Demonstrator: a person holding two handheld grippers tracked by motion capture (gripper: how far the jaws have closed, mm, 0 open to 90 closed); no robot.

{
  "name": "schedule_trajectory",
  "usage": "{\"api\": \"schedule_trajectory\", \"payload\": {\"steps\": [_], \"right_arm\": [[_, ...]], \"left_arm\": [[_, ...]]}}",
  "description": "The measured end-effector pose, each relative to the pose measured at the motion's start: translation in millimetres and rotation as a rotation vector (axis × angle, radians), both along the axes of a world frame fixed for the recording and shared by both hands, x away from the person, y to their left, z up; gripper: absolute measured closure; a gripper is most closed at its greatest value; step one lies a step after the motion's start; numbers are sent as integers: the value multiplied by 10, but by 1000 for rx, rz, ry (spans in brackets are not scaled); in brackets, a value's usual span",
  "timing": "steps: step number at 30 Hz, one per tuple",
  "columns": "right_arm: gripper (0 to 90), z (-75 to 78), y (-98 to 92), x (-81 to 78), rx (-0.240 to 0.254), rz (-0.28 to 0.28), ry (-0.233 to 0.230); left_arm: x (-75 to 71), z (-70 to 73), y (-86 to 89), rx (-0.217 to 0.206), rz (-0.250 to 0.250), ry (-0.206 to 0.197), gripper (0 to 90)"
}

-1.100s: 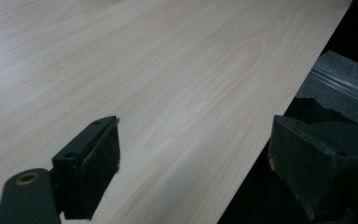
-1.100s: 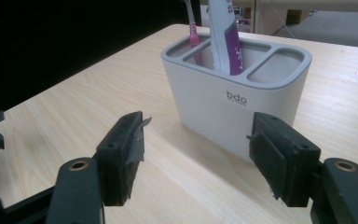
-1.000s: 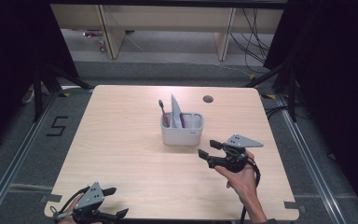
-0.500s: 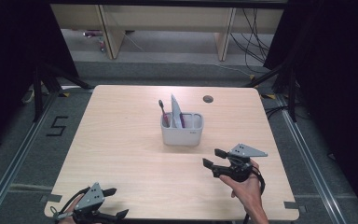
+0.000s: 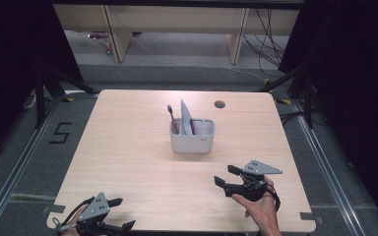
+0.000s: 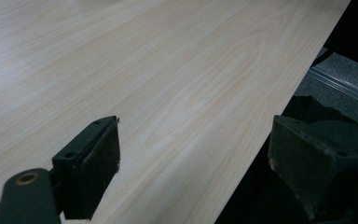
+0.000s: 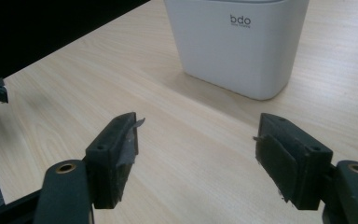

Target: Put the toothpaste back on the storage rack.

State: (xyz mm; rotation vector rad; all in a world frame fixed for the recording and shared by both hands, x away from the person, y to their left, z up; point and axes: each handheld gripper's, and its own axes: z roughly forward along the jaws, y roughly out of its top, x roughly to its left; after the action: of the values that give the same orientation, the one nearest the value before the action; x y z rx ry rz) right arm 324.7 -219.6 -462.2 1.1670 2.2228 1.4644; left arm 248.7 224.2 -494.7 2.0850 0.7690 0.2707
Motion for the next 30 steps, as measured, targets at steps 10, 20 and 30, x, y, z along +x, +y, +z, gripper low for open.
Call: {"api": "schedule_trajectory", "payload": {"steps": [10,20,30], "right_arm": [[245,-44,-86,-117,21,-25,16],[242,-99,-162,-230,0,-30,-4],[231,-151,-156,-341,-17,-20,-1]], "left_arm": [[-8,5,-9,-28,0,13,159],[-9,6,-7,-25,-3,11,159],[-14,-7,-19,-30,8,8,159]]}}
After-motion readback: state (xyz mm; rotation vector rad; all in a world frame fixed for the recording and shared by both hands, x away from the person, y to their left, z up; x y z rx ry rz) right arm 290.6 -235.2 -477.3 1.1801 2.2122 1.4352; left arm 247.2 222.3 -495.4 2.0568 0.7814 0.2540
